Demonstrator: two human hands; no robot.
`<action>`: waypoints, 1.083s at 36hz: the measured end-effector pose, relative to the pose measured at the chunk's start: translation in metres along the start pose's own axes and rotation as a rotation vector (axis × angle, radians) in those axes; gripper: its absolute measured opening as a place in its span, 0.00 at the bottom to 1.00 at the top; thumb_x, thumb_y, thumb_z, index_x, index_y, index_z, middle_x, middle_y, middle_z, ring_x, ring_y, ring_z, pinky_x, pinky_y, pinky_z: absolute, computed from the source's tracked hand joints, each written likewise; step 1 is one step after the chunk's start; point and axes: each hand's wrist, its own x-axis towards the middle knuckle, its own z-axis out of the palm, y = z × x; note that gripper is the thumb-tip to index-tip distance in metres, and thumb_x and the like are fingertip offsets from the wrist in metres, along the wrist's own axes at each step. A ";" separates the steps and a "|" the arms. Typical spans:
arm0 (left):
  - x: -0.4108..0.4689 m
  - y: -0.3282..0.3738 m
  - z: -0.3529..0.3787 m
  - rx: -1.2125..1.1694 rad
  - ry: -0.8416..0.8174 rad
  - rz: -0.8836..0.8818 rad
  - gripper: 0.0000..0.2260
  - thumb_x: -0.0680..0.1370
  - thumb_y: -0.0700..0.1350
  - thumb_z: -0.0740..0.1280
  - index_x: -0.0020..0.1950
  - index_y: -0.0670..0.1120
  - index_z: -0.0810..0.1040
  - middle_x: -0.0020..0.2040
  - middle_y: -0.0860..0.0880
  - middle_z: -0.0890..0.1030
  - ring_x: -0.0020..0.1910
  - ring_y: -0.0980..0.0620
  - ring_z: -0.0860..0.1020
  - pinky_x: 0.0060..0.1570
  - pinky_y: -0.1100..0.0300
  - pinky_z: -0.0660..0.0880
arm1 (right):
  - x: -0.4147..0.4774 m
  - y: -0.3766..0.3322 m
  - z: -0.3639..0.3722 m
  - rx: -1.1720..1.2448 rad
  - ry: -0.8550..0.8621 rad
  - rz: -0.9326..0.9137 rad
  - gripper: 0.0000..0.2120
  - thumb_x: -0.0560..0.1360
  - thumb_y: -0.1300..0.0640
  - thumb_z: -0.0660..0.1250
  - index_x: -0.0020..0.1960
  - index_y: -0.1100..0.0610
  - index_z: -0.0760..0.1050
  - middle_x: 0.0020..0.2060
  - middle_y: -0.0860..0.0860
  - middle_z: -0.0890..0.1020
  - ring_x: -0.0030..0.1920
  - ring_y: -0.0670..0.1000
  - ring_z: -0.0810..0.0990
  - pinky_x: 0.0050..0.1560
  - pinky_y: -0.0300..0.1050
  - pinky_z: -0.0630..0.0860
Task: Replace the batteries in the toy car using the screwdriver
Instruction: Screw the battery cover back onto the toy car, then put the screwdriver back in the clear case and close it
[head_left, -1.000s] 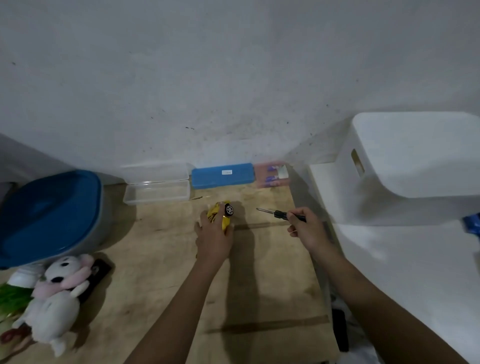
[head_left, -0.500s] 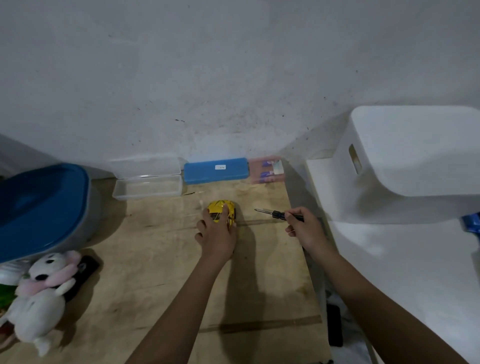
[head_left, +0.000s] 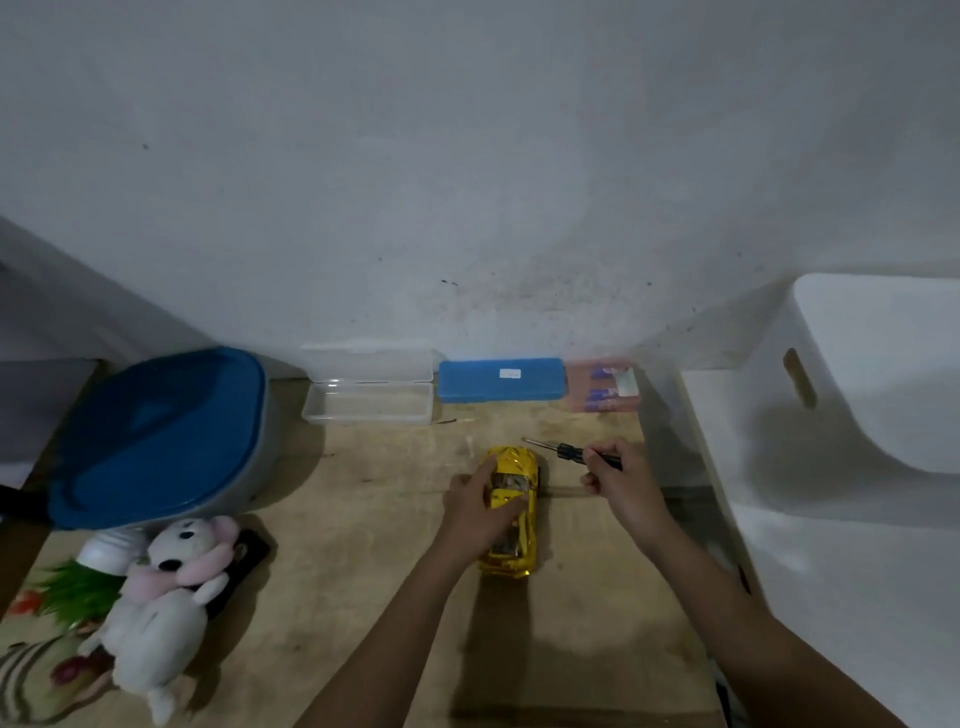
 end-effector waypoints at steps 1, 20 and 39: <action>0.000 -0.003 -0.007 -0.041 0.007 0.017 0.31 0.75 0.53 0.68 0.74 0.53 0.60 0.65 0.42 0.65 0.65 0.45 0.68 0.66 0.53 0.67 | 0.002 -0.005 0.008 -0.004 -0.005 -0.006 0.03 0.78 0.61 0.61 0.50 0.60 0.72 0.39 0.52 0.76 0.36 0.48 0.76 0.38 0.37 0.75; 0.064 -0.096 -0.172 -0.208 0.419 -0.052 0.30 0.76 0.40 0.66 0.74 0.41 0.55 0.62 0.46 0.72 0.63 0.47 0.72 0.55 0.61 0.69 | 0.072 -0.068 0.202 -0.283 -0.082 -0.268 0.04 0.76 0.64 0.65 0.48 0.57 0.74 0.46 0.52 0.76 0.46 0.51 0.77 0.46 0.38 0.76; 0.096 -0.100 -0.169 -0.549 0.437 0.102 0.28 0.78 0.46 0.64 0.75 0.53 0.56 0.72 0.55 0.65 0.70 0.60 0.63 0.71 0.55 0.62 | 0.092 -0.056 0.258 -0.753 -0.203 -0.546 0.08 0.73 0.63 0.66 0.52 0.58 0.75 0.52 0.52 0.76 0.54 0.48 0.71 0.59 0.42 0.71</action>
